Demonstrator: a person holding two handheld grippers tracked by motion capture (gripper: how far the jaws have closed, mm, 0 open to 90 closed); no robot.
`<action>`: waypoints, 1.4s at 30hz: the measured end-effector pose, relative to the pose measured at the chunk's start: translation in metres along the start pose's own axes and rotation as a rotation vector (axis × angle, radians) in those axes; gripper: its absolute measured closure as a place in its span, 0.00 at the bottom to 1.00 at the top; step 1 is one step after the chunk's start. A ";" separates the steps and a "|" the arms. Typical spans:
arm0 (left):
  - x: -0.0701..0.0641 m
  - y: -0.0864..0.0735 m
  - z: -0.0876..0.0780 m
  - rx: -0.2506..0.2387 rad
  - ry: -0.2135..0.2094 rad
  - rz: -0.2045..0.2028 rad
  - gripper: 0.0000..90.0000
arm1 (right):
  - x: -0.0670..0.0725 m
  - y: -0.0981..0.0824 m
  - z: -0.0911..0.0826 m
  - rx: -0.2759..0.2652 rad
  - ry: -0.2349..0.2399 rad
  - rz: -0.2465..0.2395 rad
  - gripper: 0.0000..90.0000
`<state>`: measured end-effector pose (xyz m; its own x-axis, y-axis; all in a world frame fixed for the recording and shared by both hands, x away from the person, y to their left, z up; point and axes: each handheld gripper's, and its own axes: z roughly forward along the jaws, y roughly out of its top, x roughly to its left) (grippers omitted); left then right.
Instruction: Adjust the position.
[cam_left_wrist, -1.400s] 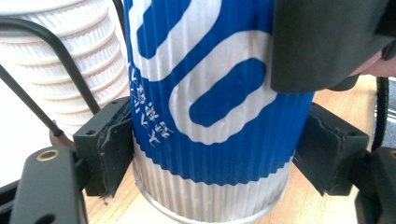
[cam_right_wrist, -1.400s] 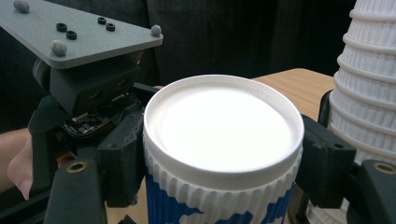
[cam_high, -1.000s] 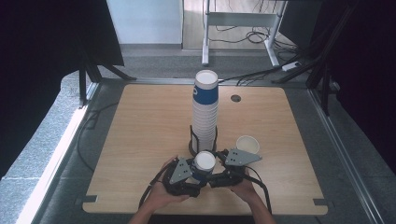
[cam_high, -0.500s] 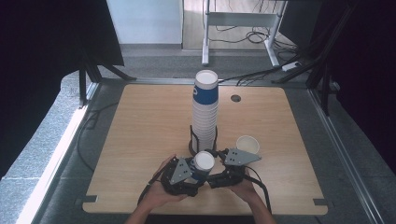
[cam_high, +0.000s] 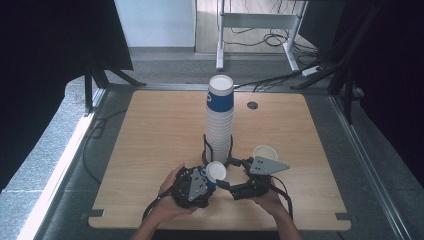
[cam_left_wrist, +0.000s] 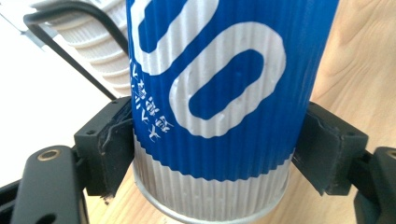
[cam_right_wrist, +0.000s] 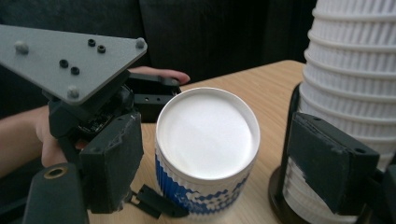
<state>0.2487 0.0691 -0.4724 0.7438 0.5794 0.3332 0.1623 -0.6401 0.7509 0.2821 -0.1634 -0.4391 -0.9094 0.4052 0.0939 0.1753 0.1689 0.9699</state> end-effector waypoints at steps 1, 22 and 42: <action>-0.001 0.000 0.001 0.008 0.011 0.012 0.22 | -0.001 0.000 -0.001 0.017 0.002 0.002 0.21; -0.023 0.001 0.011 0.118 0.173 0.239 0.22 | -0.008 -0.015 0.014 0.234 0.049 0.045 0.19; -0.027 0.006 0.008 0.054 0.117 0.197 0.16 | -0.007 -0.022 0.024 0.212 0.069 0.066 0.29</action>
<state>0.2350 0.0458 -0.4817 0.6847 0.4929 0.5368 0.0580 -0.7711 0.6341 0.2939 -0.1487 -0.4668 -0.9159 0.3601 0.1774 0.3037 0.3324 0.8929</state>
